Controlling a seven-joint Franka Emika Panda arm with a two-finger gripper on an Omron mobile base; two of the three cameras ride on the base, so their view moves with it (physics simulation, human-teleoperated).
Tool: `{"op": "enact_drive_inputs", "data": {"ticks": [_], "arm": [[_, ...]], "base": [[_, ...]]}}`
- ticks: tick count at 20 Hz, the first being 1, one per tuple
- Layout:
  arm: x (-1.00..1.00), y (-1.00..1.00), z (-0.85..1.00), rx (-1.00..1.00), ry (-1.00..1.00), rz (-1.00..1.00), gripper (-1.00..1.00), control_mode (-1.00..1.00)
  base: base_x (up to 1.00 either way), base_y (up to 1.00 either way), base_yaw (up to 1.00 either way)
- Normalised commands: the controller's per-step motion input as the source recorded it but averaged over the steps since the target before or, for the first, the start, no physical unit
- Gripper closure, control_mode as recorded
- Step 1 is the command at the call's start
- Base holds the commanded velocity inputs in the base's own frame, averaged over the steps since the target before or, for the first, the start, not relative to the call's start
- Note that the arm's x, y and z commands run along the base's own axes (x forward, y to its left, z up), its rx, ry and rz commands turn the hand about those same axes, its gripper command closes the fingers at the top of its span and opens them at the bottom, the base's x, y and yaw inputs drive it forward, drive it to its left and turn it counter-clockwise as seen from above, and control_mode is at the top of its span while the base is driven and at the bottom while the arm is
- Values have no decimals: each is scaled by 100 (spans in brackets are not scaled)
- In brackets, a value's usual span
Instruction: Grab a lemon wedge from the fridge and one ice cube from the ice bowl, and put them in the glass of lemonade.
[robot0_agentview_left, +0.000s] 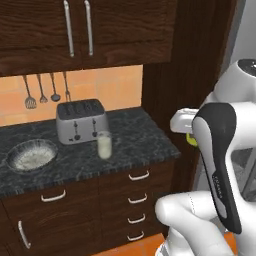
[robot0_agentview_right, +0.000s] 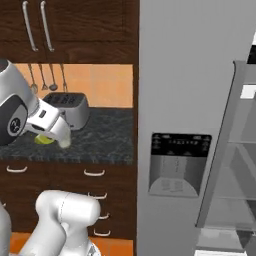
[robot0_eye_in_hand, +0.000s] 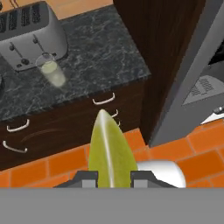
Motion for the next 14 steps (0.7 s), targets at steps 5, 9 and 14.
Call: {"op": "enact_drive_inputs", "data": {"ticks": [5,9,14], "arm": [[0,0,0,0,0,0,100,100],[0,0,0,0,0,0,100,100],[8,11,-17,0,0,0,100,-100]], "base": [[78,69,0],[46,52,0],[19,24,0]]}}
